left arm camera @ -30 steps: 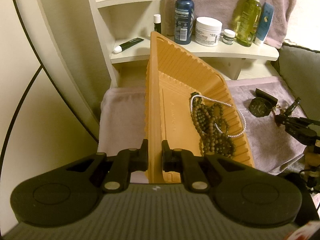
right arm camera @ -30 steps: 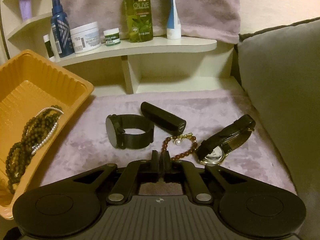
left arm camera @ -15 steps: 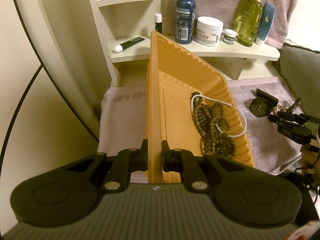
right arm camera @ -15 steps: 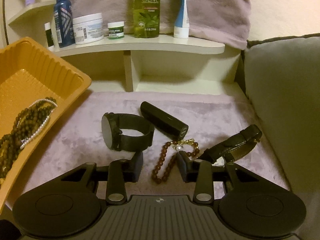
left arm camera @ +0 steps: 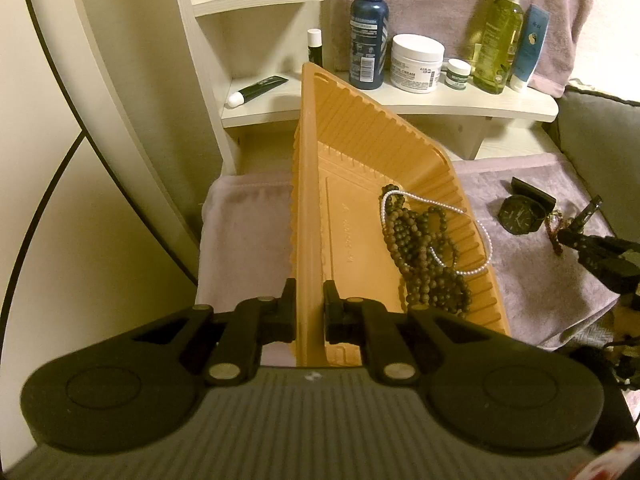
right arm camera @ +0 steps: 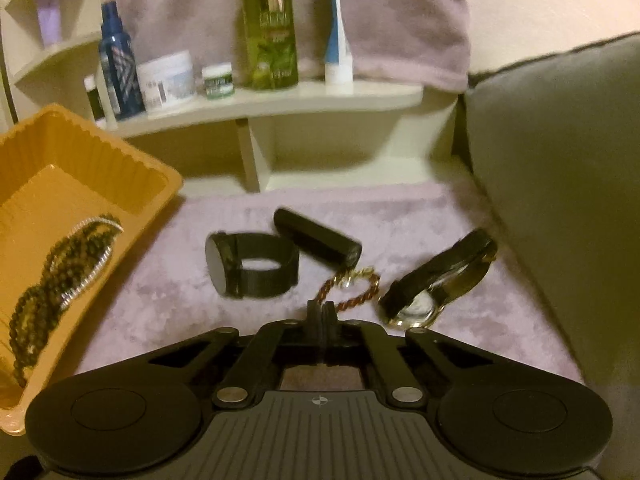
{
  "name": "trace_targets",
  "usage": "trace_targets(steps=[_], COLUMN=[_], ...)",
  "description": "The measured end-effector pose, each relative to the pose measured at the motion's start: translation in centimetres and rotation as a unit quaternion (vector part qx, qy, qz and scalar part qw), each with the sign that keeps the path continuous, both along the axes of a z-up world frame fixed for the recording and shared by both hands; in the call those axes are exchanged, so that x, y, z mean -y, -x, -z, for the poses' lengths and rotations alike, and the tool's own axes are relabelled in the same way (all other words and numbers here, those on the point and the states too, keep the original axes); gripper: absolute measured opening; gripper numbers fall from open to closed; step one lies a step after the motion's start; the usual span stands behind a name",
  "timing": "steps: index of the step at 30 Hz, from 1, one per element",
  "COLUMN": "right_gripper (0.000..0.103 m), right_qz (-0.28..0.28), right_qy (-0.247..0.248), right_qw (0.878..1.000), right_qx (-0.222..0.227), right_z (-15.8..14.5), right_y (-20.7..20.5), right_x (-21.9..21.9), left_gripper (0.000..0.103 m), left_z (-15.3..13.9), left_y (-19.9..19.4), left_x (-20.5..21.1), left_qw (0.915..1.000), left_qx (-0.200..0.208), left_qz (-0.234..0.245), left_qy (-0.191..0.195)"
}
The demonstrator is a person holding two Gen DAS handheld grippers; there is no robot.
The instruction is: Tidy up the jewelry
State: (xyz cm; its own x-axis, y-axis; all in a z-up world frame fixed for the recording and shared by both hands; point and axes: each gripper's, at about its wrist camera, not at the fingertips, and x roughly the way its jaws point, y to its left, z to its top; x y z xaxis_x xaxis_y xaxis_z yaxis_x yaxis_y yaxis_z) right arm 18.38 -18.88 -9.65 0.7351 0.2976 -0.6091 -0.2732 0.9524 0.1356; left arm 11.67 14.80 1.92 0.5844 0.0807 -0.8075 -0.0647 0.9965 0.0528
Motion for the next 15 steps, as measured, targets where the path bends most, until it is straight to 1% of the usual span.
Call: trace_targets(steps=[4,6,8,10,15], right_gripper=[0.000,0.000,0.001,0.002,0.004], right_qz=[0.002,0.014,0.035,0.041,0.049], right_qy=[0.003,-0.002,-0.017,-0.032,-0.043], right_qw=[1.000,1.000,0.999,0.998,0.997], right_qx=[-0.003,-0.010,-0.024,-0.034,-0.028], right_z=[0.0,0.5,0.8,1.1,0.7], right_y=[-0.1,-0.5,-1.0,-1.3,-1.3], right_x=[0.2,0.4,0.8,1.1,1.0], left_gripper=[0.010,0.010,0.010,0.010,0.010], left_z=[0.0,0.0,0.0,0.0,0.0], left_y=[0.0,0.0,0.0,0.0,0.0], left_x=[0.0,0.0,0.1,0.1,0.1], left_qw=[1.0000,1.0000,1.0000,1.0000,1.0000], left_qx=[0.000,0.000,0.000,0.000,0.000], left_qz=[0.000,0.000,0.000,0.000,0.000], left_qy=[0.001,0.001,0.000,0.001,0.000])
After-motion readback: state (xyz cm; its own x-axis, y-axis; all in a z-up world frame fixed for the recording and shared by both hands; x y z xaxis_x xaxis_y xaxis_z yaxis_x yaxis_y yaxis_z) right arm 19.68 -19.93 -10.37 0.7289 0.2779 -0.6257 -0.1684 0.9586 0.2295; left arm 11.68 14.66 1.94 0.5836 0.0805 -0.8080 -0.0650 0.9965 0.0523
